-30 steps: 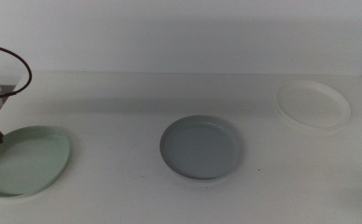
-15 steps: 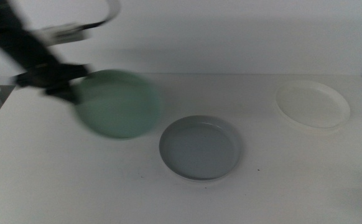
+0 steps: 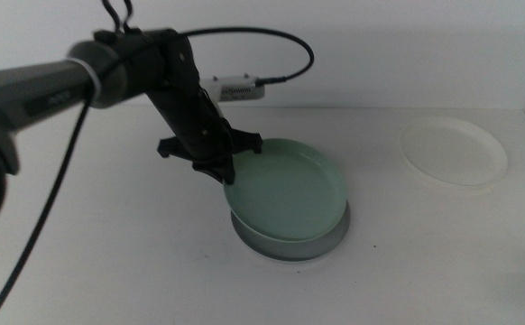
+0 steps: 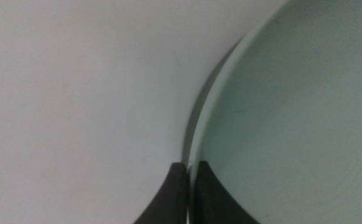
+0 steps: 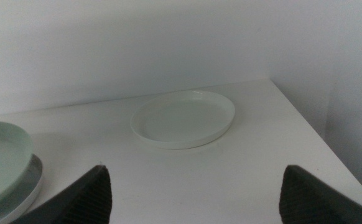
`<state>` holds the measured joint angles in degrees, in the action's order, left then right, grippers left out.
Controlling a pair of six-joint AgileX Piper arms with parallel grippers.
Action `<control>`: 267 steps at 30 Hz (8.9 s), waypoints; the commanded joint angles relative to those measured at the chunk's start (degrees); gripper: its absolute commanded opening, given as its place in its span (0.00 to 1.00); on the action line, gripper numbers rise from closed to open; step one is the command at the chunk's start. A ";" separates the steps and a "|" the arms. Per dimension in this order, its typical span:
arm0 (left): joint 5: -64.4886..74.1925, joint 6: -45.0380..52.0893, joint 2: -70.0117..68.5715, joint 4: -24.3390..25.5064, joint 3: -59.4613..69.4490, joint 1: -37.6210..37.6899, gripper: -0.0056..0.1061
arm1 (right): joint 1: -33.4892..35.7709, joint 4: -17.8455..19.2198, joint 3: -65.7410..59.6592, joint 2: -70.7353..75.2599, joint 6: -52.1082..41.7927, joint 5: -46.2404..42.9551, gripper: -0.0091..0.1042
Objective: Stack the three bowls on top of each other.
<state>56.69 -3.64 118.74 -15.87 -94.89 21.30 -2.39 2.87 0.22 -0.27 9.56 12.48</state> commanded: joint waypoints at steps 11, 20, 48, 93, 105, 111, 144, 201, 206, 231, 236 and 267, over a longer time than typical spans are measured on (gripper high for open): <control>-1.62 0.87 3.01 -3.27 -0.44 0.92 0.18 | -0.43 0.63 -0.22 0.27 -0.15 -0.53 0.80; 1.48 8.71 -7.02 -3.12 -0.36 0.59 0.89 | -0.43 0.63 -0.22 0.27 -0.15 -0.53 0.80; 3.96 12.57 -69.45 1.90 20.45 0.47 0.89 | -0.43 0.63 -0.22 0.27 -0.15 -0.53 0.80; 1.77 12.58 -69.45 1.91 20.45 0.47 0.89 | -0.43 -4.95 48.99 -58.16 9.78 30.63 0.80; 1.77 12.75 -69.45 2.03 20.45 0.47 0.89 | -12.99 -16.54 75.61 -95.60 -7.33 32.55 0.75; 1.77 12.75 -69.45 2.03 20.45 0.47 0.89 | -12.99 -16.70 91.40 -113.16 -9.25 35.67 0.68; 1.77 12.75 -69.45 2.02 20.45 0.47 0.89 | -7.54 -27.06 85.47 -106.74 -18.81 32.01 0.06; -24.18 12.75 -79.01 4.96 40.39 -3.10 0.89 | 20.30 6.40 54.62 -51.55 11.32 18.88 0.74; -32.53 12.75 -86.21 3.94 55.31 -10.22 0.89 | 20.30 18.63 48.79 -43.15 20.71 16.78 0.74; -32.13 12.75 -104.96 7.40 68.13 -17.21 0.89 | 19.65 26.07 45.89 -41.27 17.49 14.47 0.74; -32.13 12.75 -104.96 7.40 68.13 -17.21 0.89 | 10.18 4.70 38.73 -32.77 -5.96 -1.58 0.74; -37.45 12.75 -106.53 7.40 72.50 -17.31 0.89 | -1.54 5.42 2.47 0.27 7.55 -6.40 0.74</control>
<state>21.54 9.27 13.09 -8.43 -24.00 4.04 -3.48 7.81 3.57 -0.53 17.30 6.20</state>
